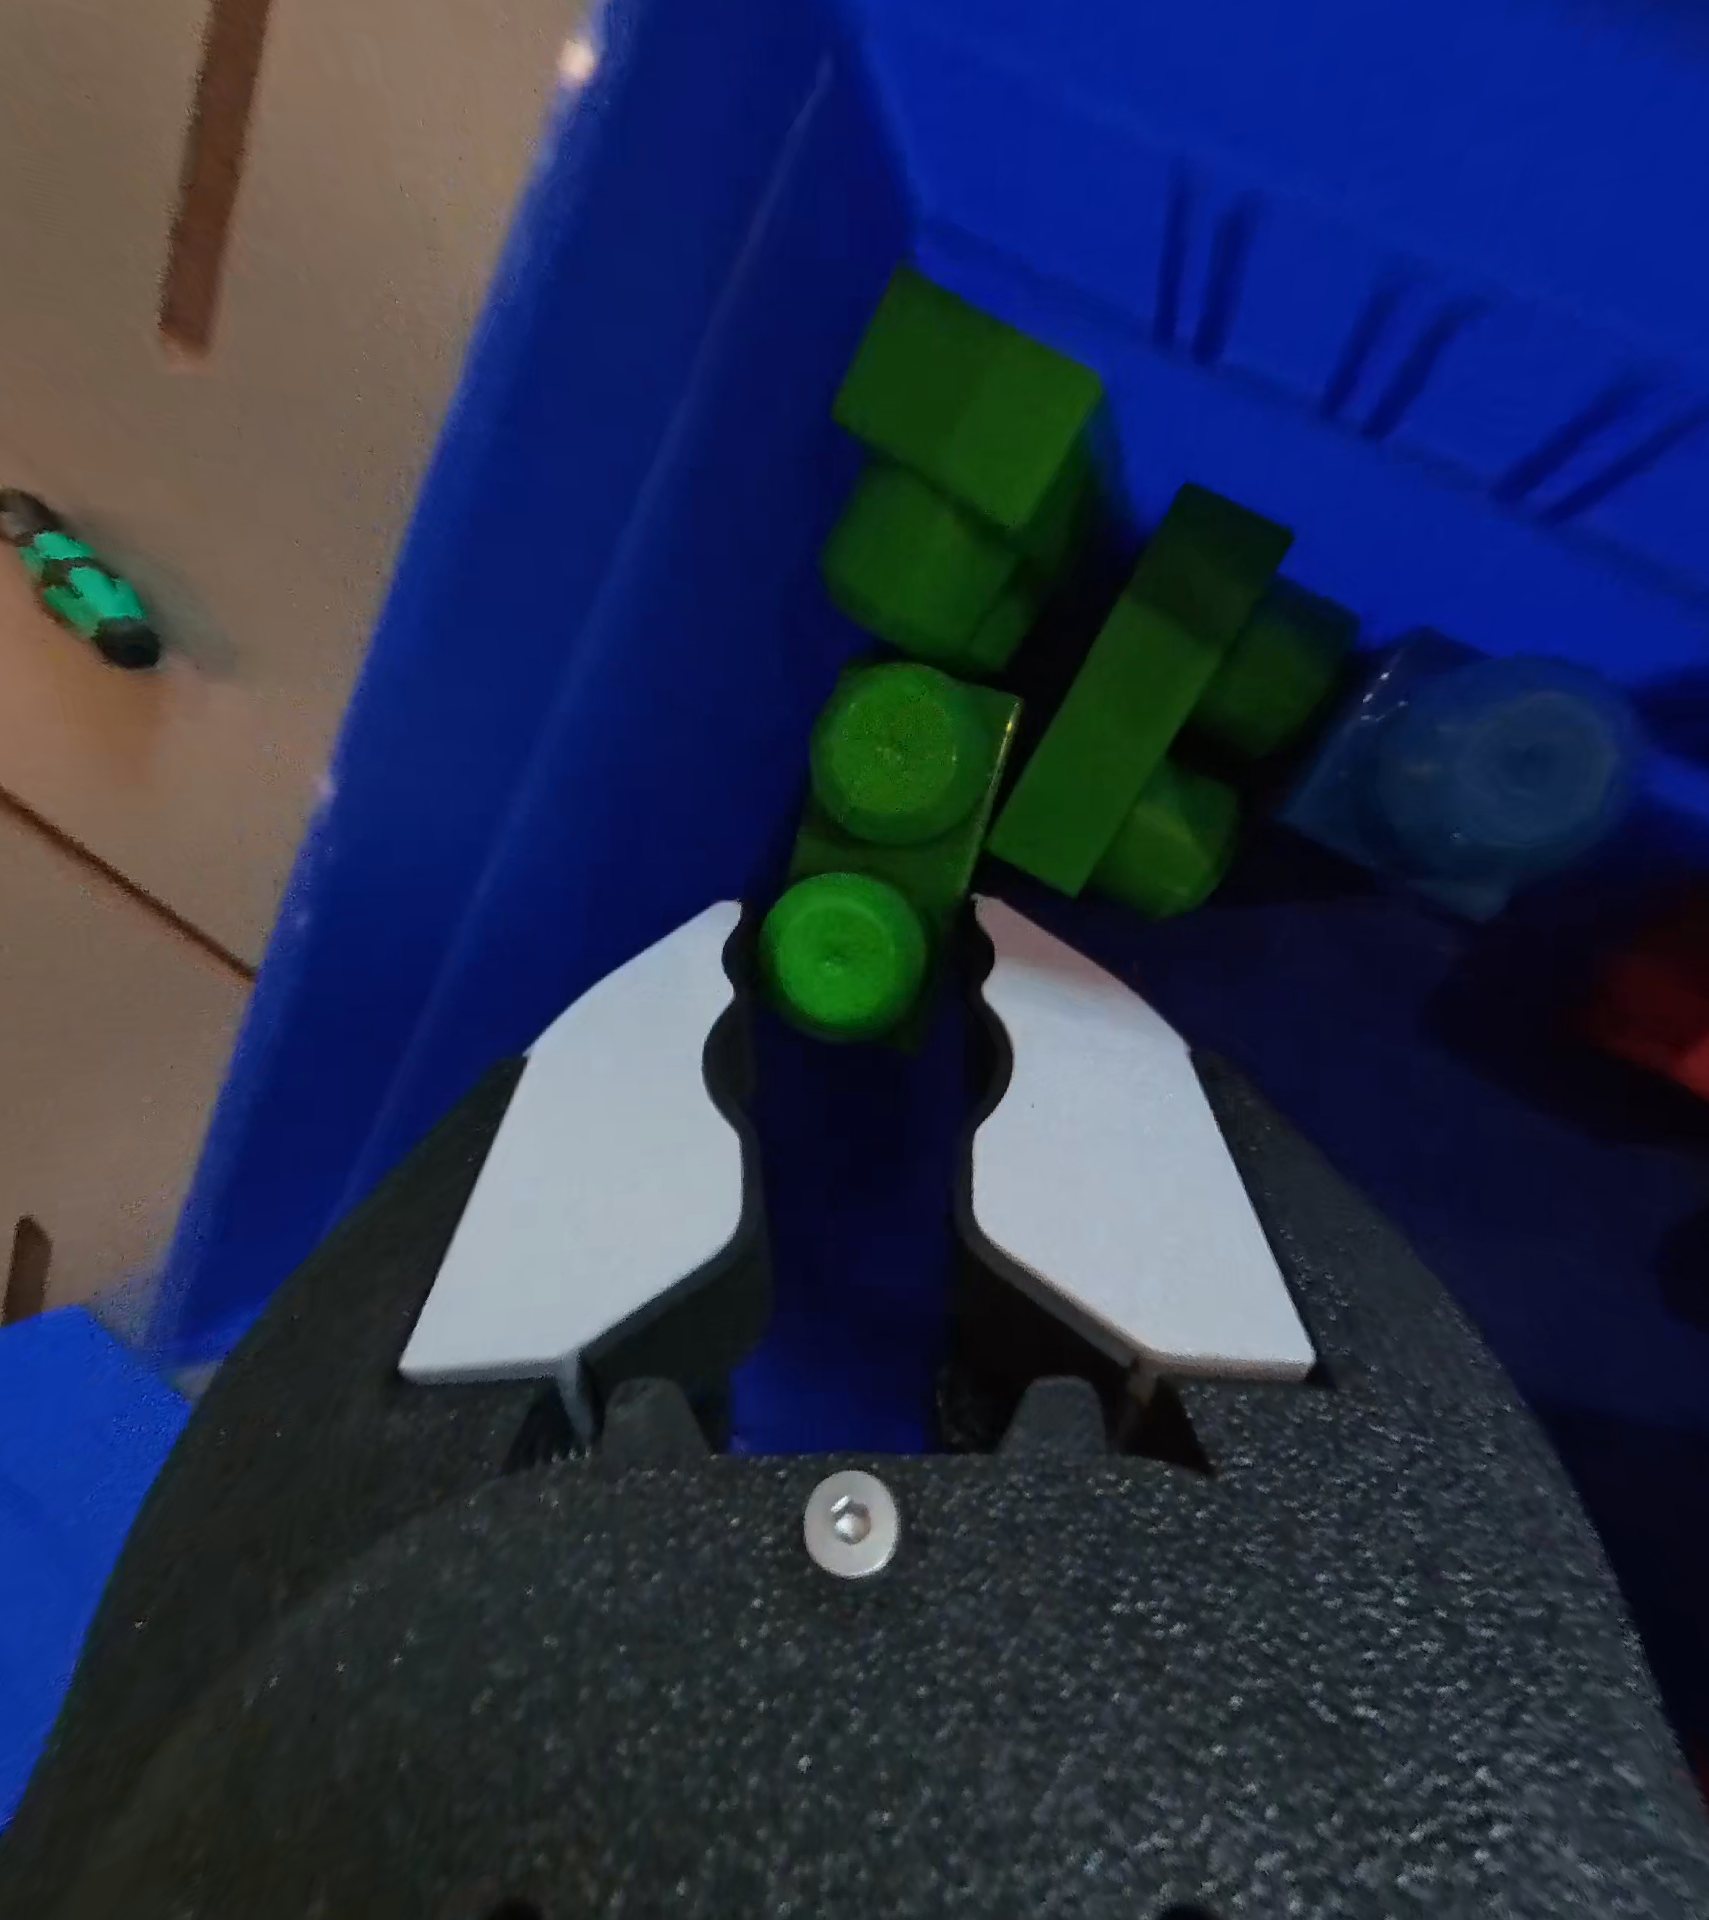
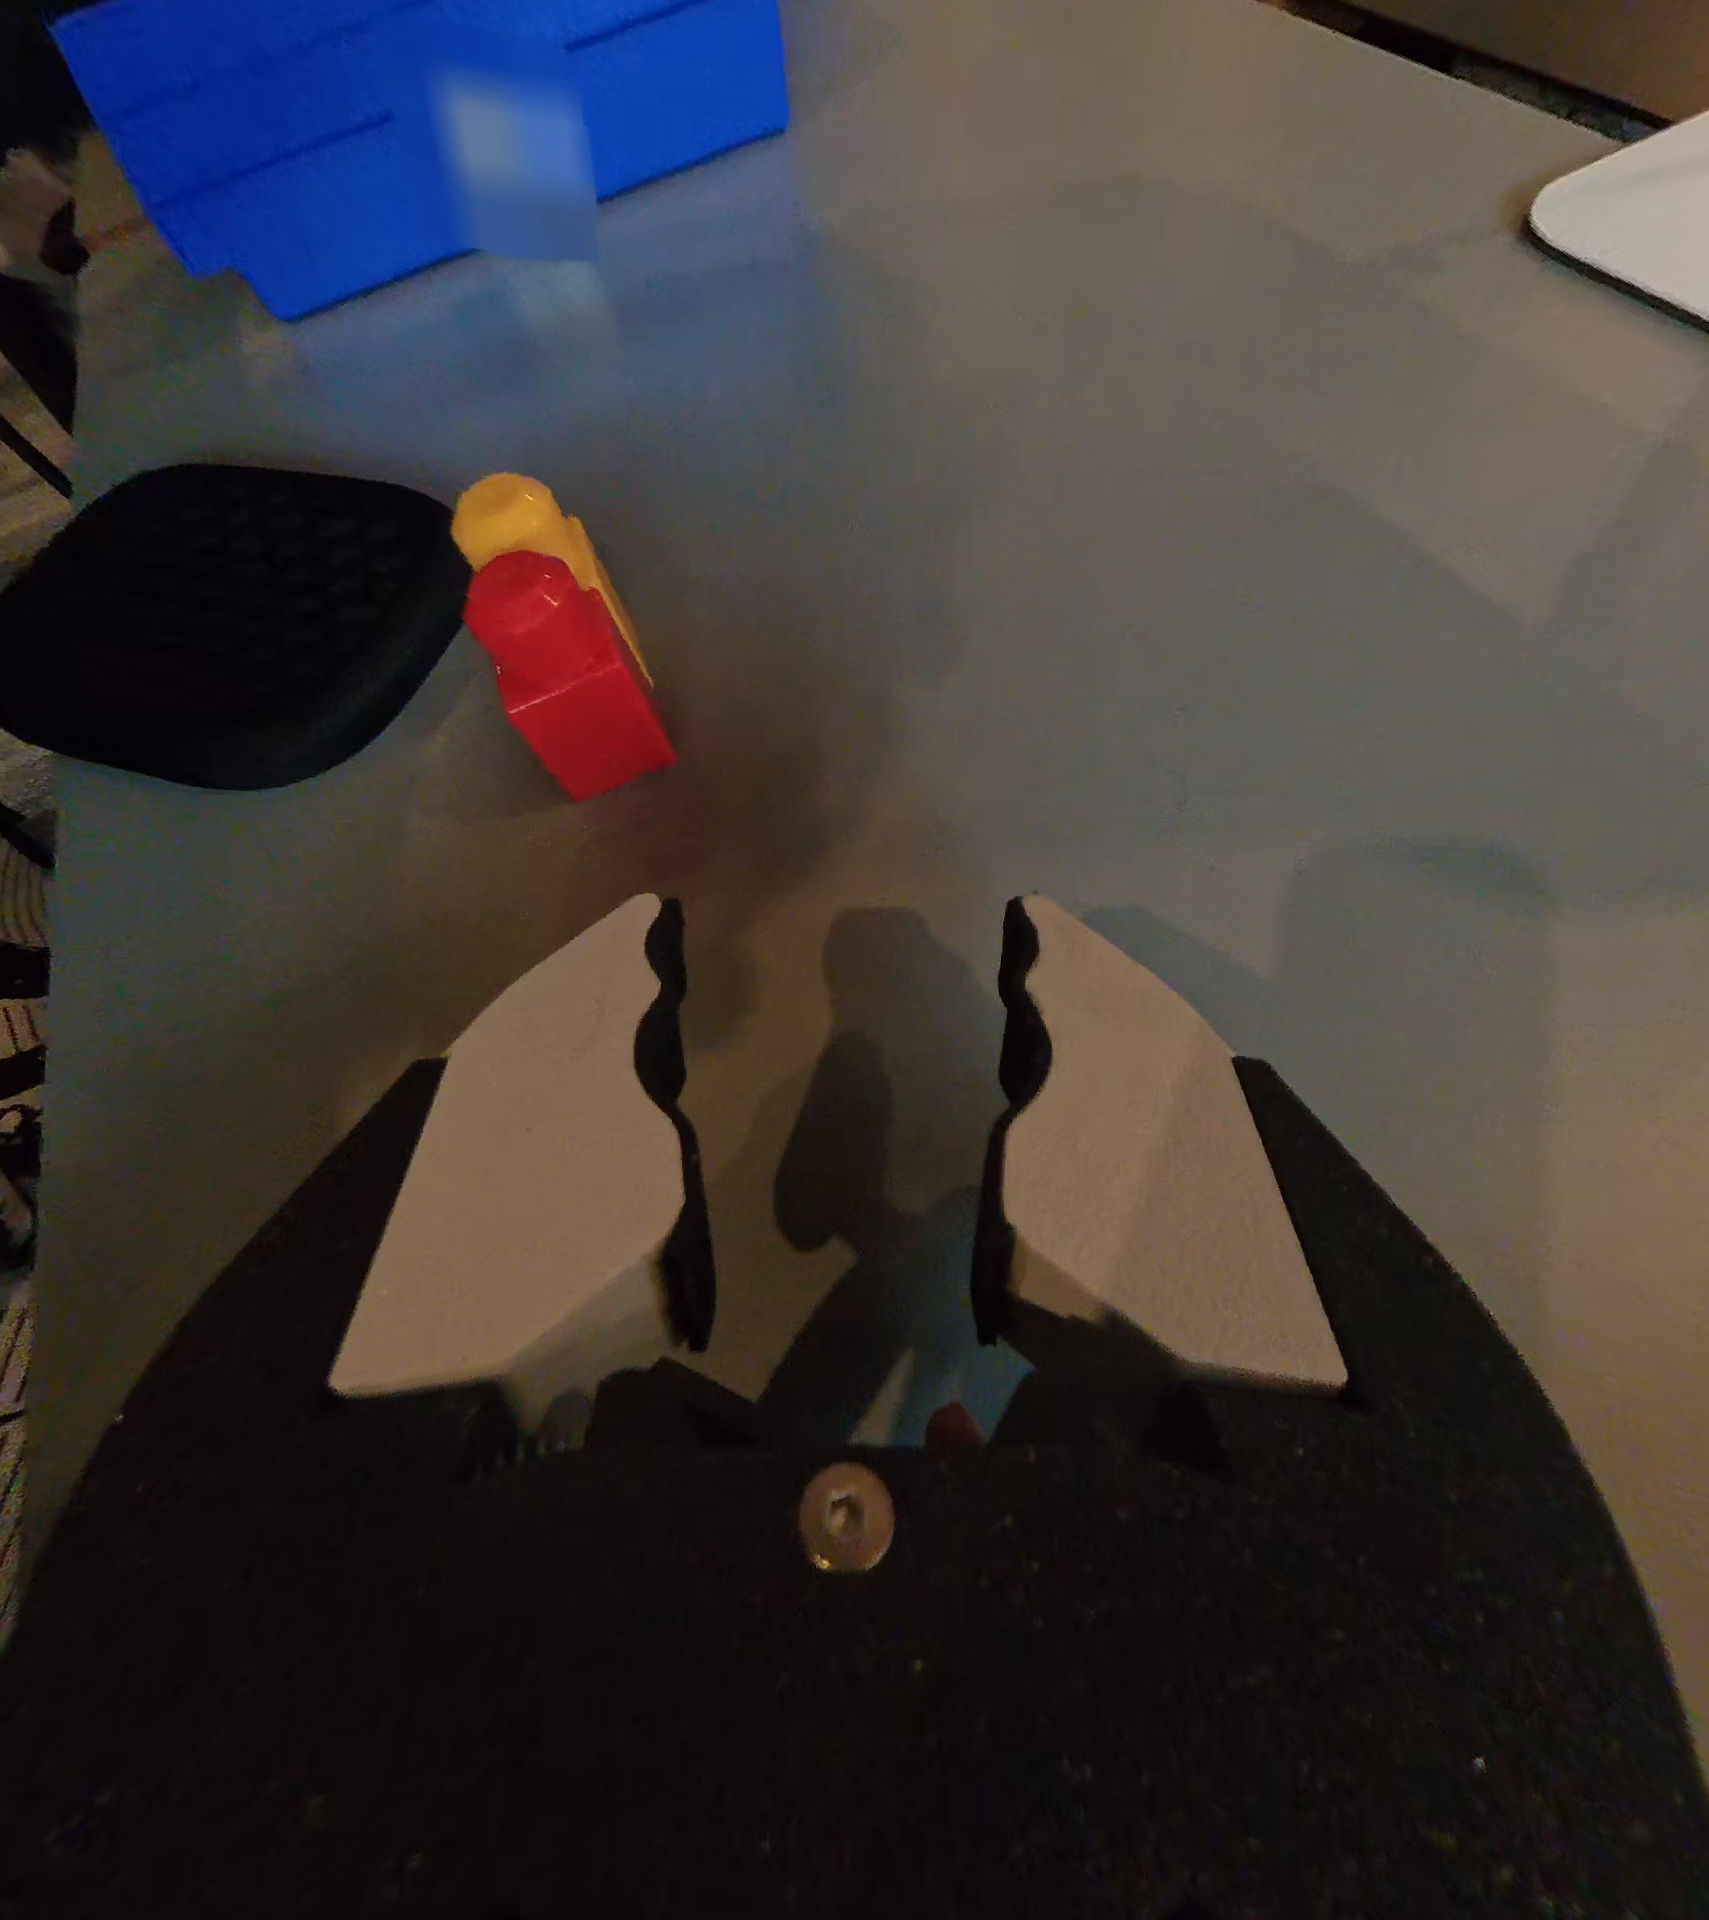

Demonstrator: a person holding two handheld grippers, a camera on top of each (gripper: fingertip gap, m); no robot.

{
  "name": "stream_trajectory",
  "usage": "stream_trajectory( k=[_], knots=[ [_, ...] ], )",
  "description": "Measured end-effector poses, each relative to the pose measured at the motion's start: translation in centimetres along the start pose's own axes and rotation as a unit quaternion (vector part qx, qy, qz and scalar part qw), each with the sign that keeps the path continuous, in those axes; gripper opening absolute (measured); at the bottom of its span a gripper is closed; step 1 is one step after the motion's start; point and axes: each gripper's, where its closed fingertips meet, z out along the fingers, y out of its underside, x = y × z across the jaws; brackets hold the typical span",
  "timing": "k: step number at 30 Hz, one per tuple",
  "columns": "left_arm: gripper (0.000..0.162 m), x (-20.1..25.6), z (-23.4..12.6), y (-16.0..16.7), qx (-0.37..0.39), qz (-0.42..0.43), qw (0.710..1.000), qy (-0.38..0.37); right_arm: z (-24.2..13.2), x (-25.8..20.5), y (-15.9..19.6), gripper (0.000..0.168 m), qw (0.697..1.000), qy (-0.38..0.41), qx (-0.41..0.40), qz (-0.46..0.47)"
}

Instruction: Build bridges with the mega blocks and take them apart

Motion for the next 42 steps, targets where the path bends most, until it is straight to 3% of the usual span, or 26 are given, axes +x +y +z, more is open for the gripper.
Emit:
stream_trajectory(
  k=[10, 15, 20, 25, 29, 37, 42],
  knots=[
    [0.035, -0.2, -8.8, -1.2, 0.017, -0.031, 0.995, -0.098, -0.2, -1.0, -0.9, 0.058, 1.0, -0.004, 0.011, -0.025],
    [0.035, 1.5, -12.8, -5.6, 0.095, -0.051, 0.986, -0.128, -0.2, -1.7, -1.7, 0.058, 0.999, -0.005, 0.02, -0.044],
    [0.035, 5.2, -14.9, -12.1, 0.174, -0.063, 0.976, -0.115, 0.0, -2.5, -2.7, 0.058, 0.998, -0.01, 0.026, -0.058],
    [0.035, 12.4, -14.9, -19.9, 0.244, -0.042, 0.969, -0.015, 0.3, -5.2, -4.6, 0.06, 0.992, -0.029, 0.012, -0.119],
    [0.034, 18.0, -13.4, -24.3, 0.24, 0.002, 0.97, 0.048, 0.6, -8.1, -6.7, 0.063, 0.982, -0.051, -0.001, -0.181],
    [0.034, 26.5, -9.2, -29.1, 0.173, 0.092, 0.974, 0.111, 1.9, -11.7, -10.8, 0.067, 0.955, -0.039, -0.063, -0.288],
    [0.034, 29.0, -8.3, -30.7, 0.162, 0.12, 0.97, 0.134, 3.6, -11.6, -9.7, 0.067, 0.938, -0.032, -0.159, -0.307]
  ],
)
